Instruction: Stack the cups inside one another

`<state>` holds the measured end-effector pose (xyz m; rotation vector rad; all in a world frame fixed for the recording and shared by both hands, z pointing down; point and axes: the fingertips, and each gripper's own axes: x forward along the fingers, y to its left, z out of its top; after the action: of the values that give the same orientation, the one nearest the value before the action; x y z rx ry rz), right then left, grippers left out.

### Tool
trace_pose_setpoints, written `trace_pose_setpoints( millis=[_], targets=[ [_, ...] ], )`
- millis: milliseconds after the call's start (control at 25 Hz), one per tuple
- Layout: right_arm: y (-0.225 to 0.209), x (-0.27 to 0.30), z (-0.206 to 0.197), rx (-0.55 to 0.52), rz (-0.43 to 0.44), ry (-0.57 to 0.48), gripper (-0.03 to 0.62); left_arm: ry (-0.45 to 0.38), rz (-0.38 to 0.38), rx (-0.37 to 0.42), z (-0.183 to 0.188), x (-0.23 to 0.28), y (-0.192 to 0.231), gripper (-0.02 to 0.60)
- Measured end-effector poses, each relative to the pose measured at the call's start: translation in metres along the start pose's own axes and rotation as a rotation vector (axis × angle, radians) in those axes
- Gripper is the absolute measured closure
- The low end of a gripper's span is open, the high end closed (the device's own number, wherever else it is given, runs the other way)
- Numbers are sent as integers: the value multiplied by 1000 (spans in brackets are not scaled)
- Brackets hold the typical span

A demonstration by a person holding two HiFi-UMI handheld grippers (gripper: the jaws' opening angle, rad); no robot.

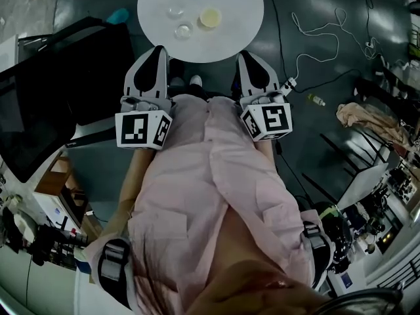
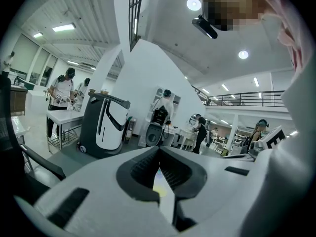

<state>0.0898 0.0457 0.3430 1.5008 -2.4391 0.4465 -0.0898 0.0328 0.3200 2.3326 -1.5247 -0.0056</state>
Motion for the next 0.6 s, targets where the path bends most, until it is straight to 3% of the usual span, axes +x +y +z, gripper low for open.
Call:
trace_pose_setpoints(
  millis=[600],
  targets=[
    [7,47,14,26,-75,7,562,19,-56,-4,19,36,50,565]
  ],
)
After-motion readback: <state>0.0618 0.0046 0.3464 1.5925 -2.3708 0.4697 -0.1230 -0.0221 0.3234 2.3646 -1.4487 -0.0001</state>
